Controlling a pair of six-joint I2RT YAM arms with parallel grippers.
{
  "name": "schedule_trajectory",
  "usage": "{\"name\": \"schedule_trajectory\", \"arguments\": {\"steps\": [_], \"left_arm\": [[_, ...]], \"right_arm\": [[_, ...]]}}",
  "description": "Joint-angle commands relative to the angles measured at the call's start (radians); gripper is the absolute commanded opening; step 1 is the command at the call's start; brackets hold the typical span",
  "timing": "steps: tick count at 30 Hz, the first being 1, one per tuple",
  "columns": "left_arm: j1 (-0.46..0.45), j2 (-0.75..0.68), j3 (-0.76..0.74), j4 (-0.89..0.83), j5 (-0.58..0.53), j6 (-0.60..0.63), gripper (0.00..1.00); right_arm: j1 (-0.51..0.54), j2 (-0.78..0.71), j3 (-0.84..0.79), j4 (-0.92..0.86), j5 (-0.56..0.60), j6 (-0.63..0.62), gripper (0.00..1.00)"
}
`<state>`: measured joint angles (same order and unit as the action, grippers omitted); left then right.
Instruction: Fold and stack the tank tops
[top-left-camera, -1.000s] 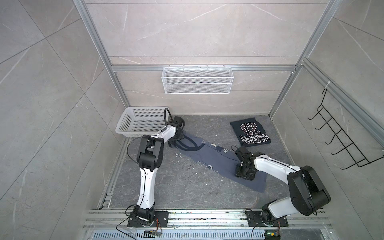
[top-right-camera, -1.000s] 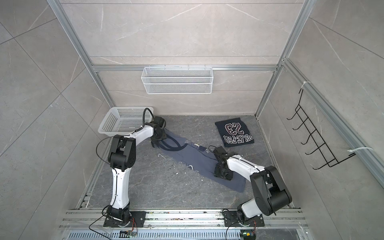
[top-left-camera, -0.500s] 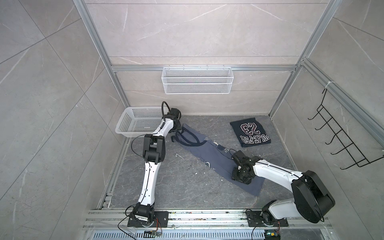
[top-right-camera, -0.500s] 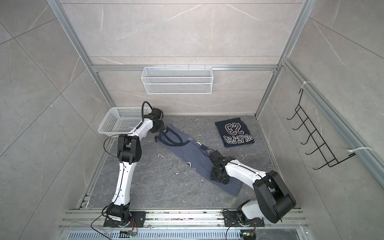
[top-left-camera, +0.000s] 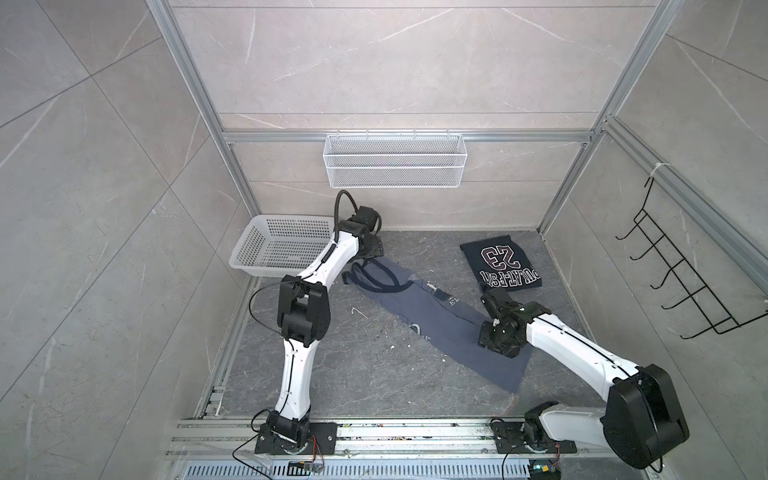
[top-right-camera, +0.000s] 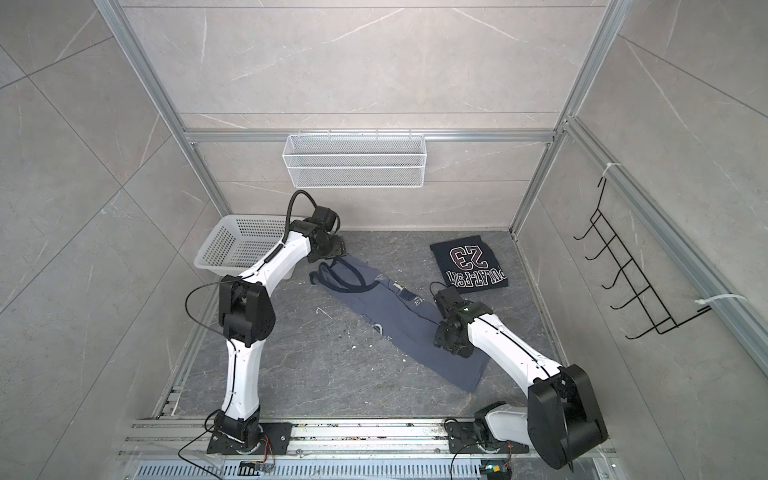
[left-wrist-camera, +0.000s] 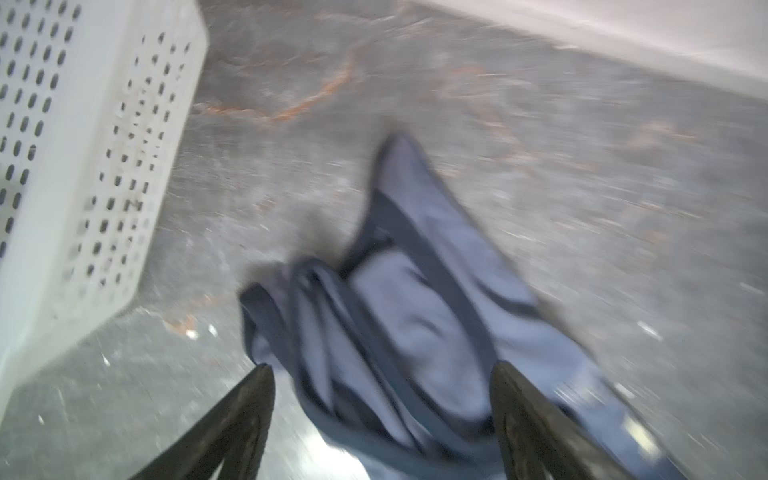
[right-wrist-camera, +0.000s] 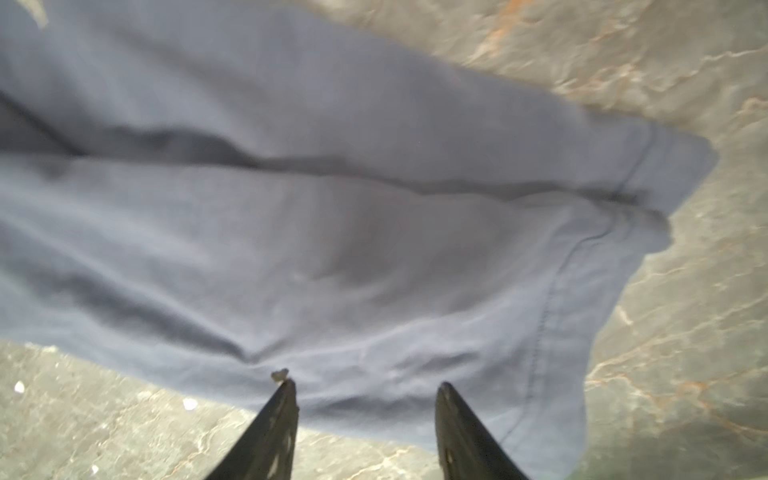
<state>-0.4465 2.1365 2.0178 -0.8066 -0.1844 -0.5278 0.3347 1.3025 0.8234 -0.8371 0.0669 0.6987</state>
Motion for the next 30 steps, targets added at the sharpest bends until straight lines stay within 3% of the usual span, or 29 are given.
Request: {"name": "schedule_trajectory", "arguments": {"steps": [1,9,16,24,30], "left_arm": [[-0.069,-0.047,-0.093,0.027,-0.008,-0.094,0.84],[-0.169,-0.003,-0.287,0.126,0.040,-0.288,0.83],[-0.149,0.121,-0.245,0.143,0.022,-0.264,0.81],[-0.058,0.268,-0.110,0.130,0.023,-0.139,0.80],[-0.021,0.380,0.092,0.097,0.054,0.003,0.80]], "right_arm": [[-0.033,0.022,0.007,-0.007,-0.026,-0.055,0.55],[-0.058,0.101,-0.007,0.015,-0.026,-0.060,0.56],[-0.002,0.164,-0.068,0.073,-0.069,-0.036,0.56],[0.248,0.215,-0.111,0.169,-0.156,0.129,0.56],[0.531,0.220,-0.077,0.239,-0.171,0.337,0.56]]}}
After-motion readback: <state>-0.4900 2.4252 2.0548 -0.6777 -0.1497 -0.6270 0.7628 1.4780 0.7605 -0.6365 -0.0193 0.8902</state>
